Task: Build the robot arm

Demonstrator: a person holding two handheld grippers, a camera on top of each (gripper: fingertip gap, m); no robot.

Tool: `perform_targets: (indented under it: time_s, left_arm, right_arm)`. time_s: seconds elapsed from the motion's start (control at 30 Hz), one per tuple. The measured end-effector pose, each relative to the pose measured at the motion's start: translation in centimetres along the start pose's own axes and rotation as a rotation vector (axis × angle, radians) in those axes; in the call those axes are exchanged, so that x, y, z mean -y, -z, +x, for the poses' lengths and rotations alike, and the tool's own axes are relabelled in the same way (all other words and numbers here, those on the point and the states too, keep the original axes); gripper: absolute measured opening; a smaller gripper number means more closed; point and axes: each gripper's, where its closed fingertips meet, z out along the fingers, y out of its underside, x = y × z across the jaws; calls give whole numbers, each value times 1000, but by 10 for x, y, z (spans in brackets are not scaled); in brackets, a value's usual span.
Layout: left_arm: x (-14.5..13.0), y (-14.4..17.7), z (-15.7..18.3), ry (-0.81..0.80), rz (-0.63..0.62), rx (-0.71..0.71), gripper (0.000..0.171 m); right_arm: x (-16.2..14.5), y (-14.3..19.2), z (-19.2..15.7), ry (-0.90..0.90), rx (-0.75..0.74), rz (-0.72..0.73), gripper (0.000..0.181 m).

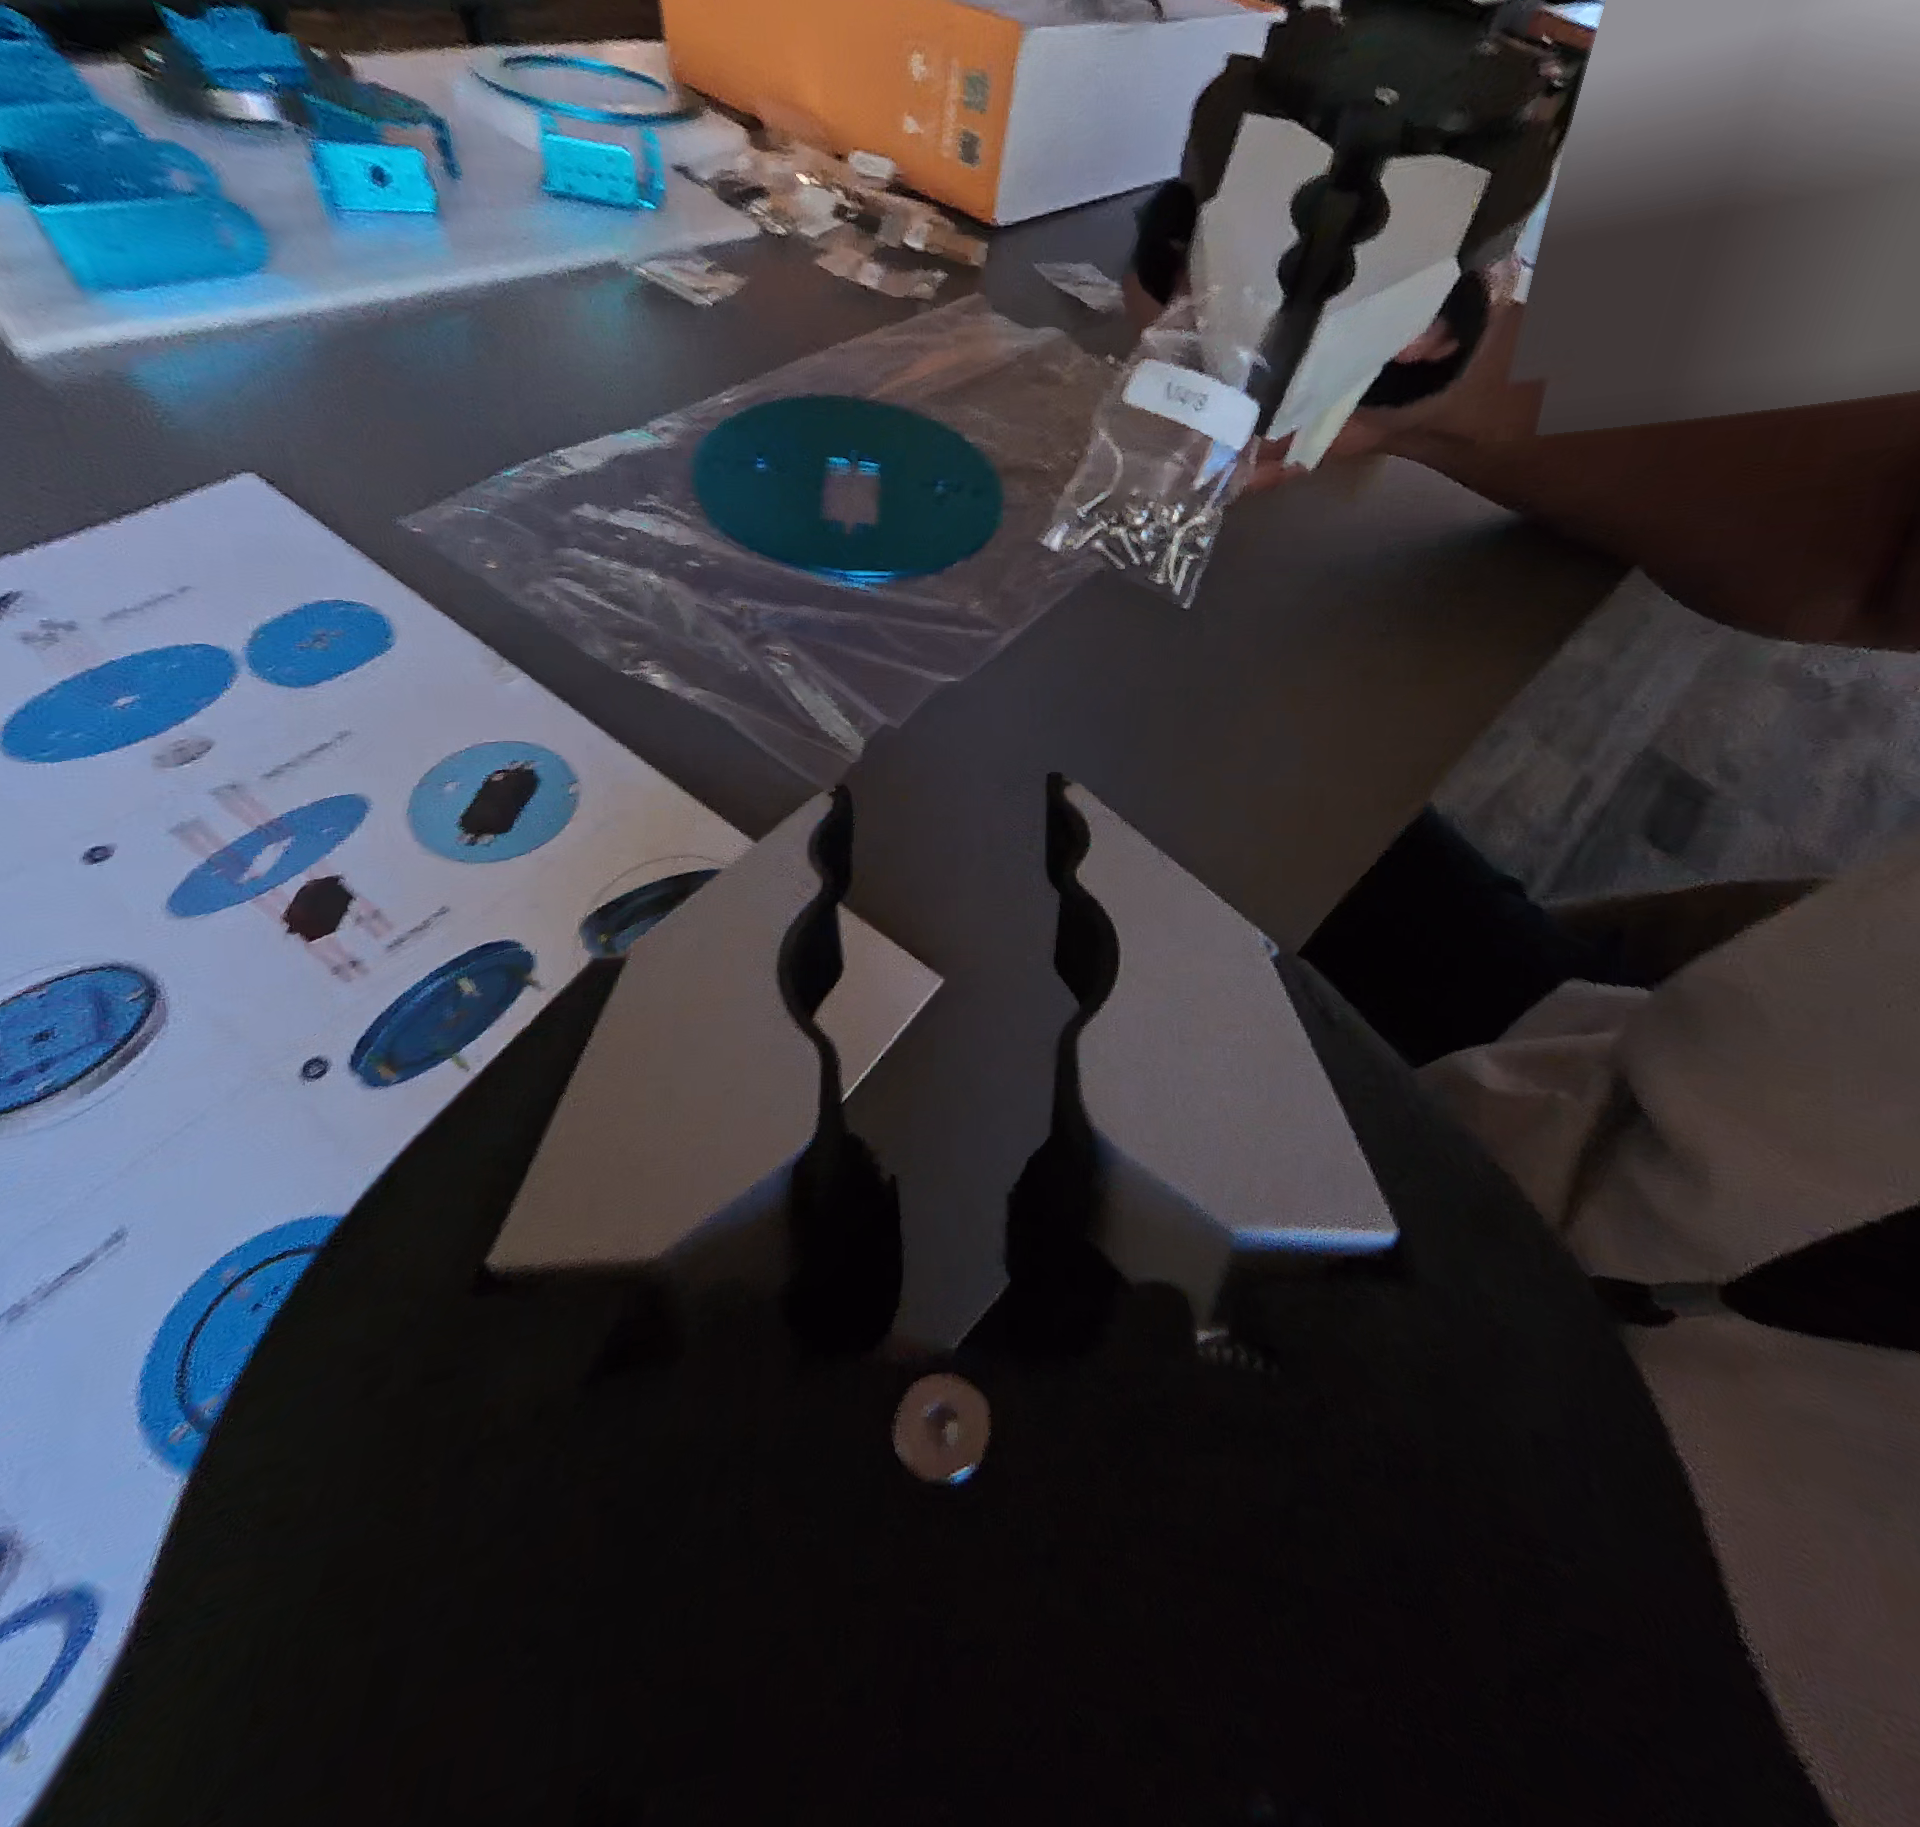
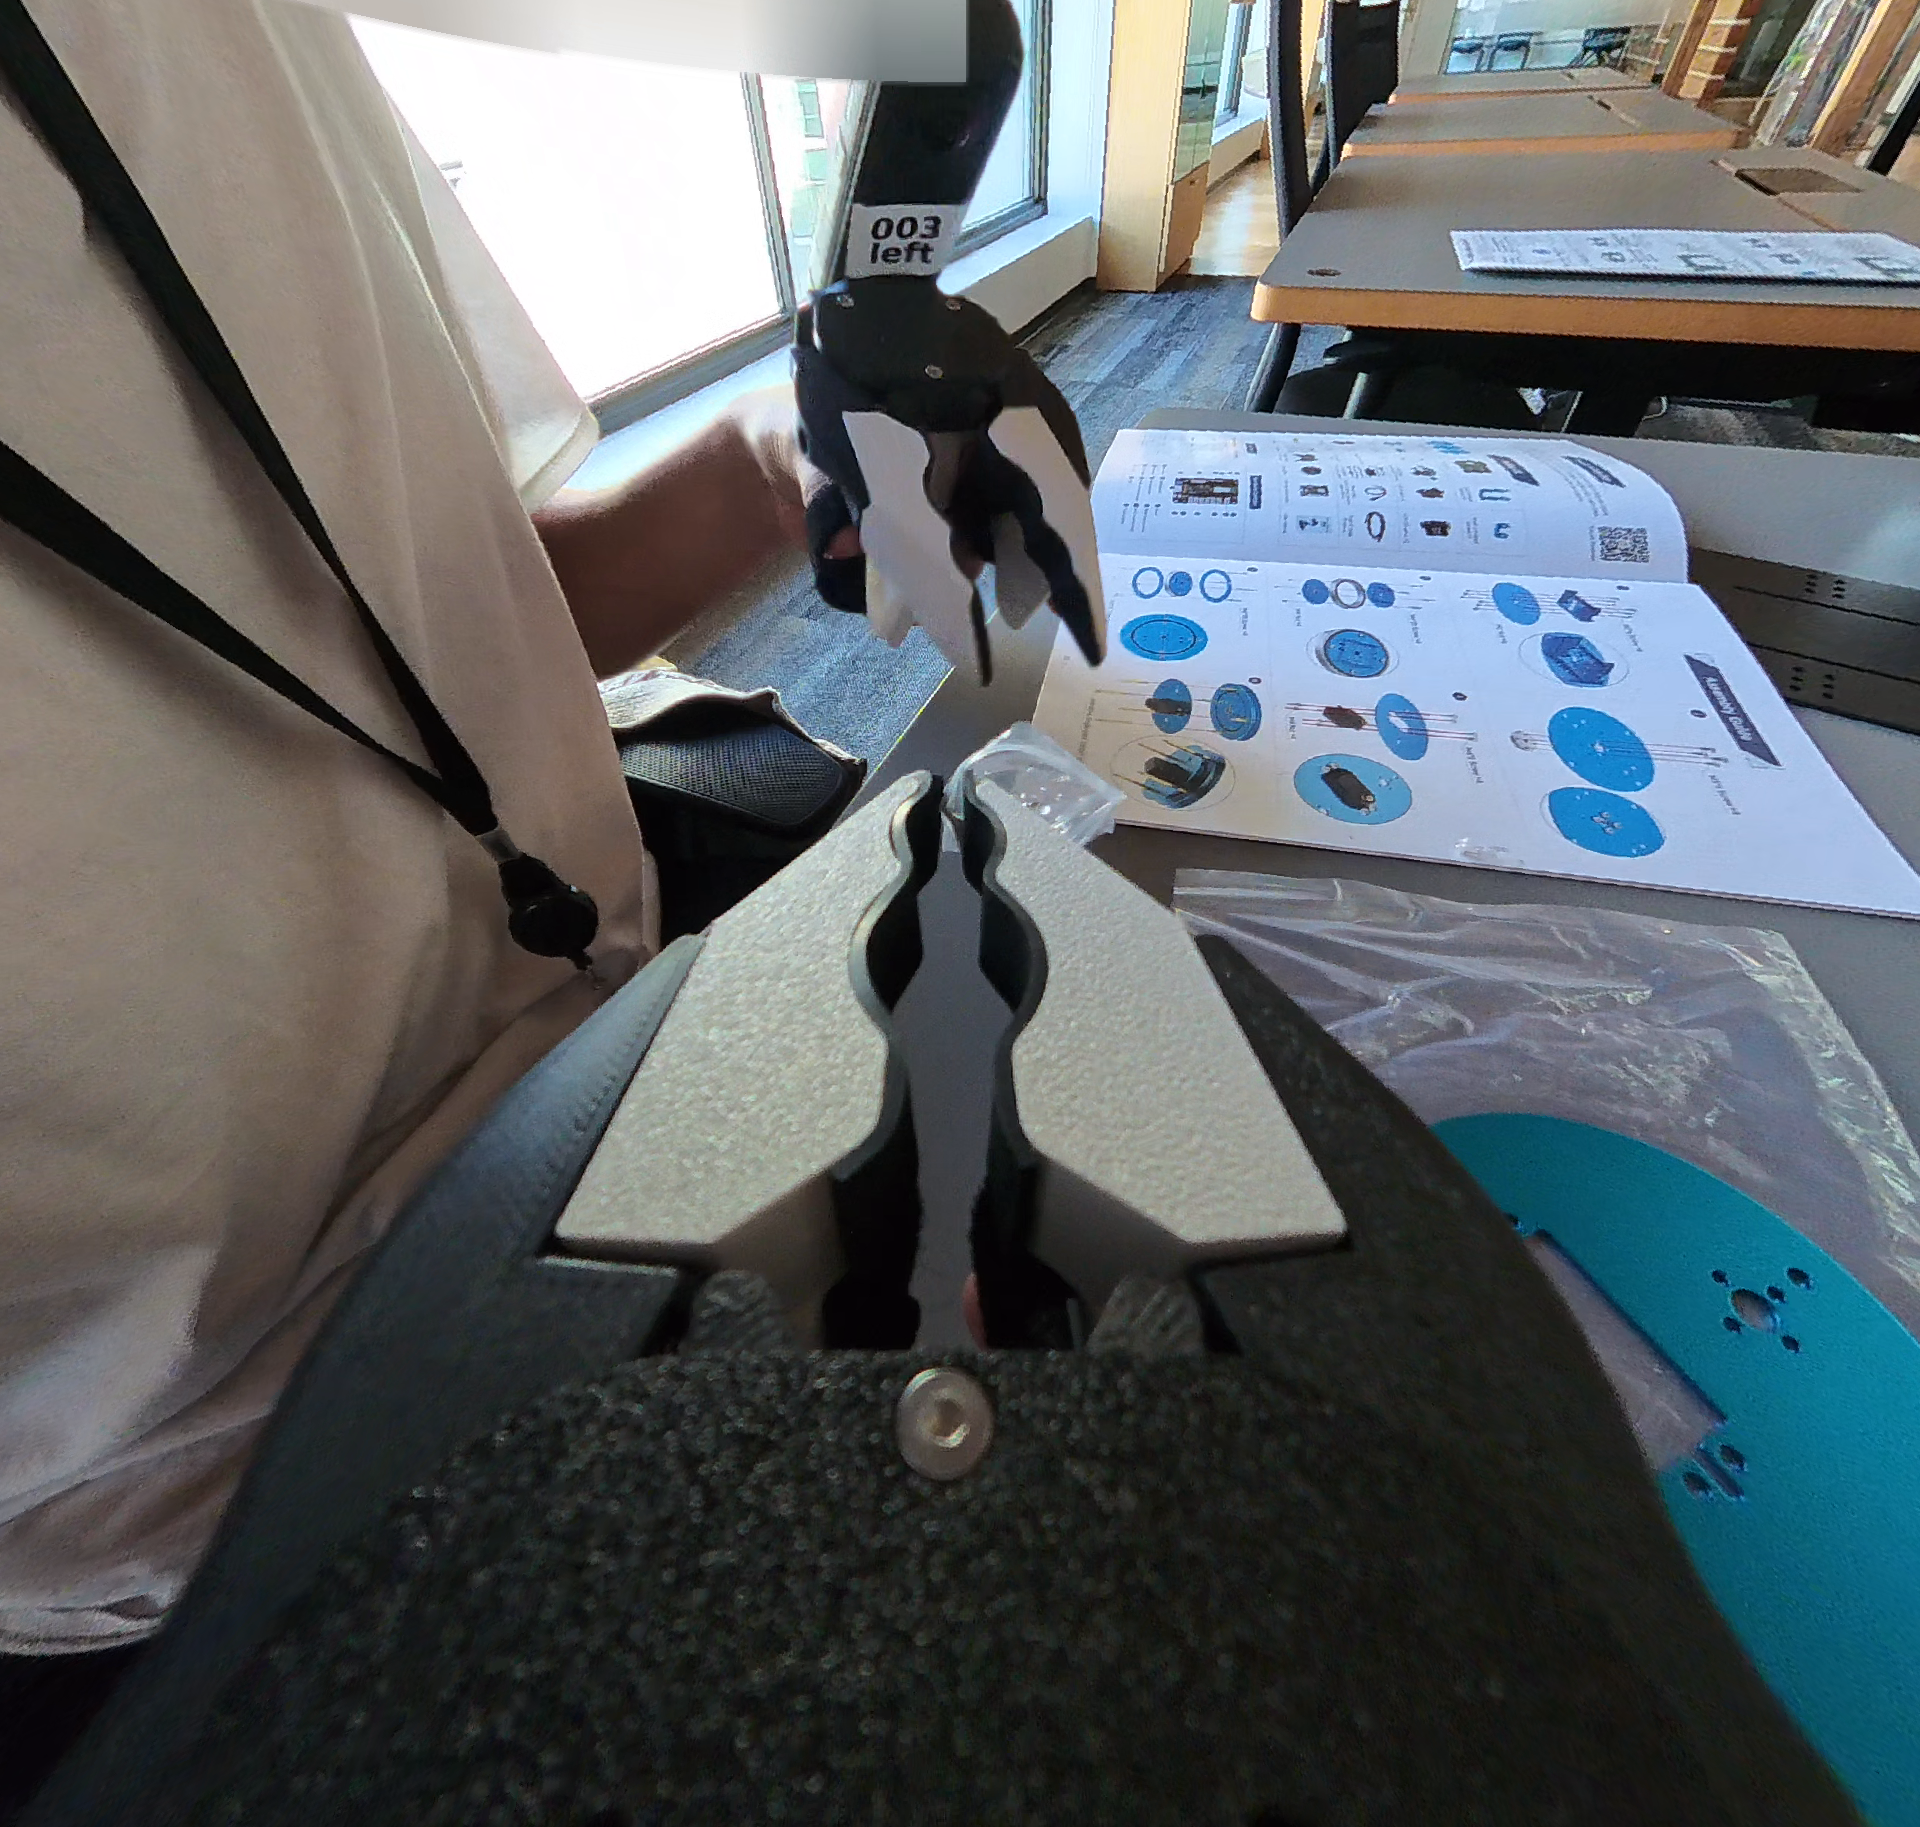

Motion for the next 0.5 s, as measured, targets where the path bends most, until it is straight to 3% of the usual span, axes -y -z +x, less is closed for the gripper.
perform_targets:
  time_s: [0.1,0.23,0.3,0.4,0.5]
  left_arm:
    - [-2,-19,9,17,-98,-116,41]
    - [11,-45,16,-95,-86,-216,57]
    - [22,-55,26,-99,-61,-313,59]
    - [48,-61,36,17,17,-486,59]
    - [62,-70,30,-15,100,-483,59]
  right_arm:
    - [2,1,1,2,-8,9,1]
    - [8,7,5,-18,-10,56,1]
    - [10,11,7,-26,-11,73,1]
    - [13,15,9,-19,-18,95,1]
    - [22,21,9,-24,-13,143,1]
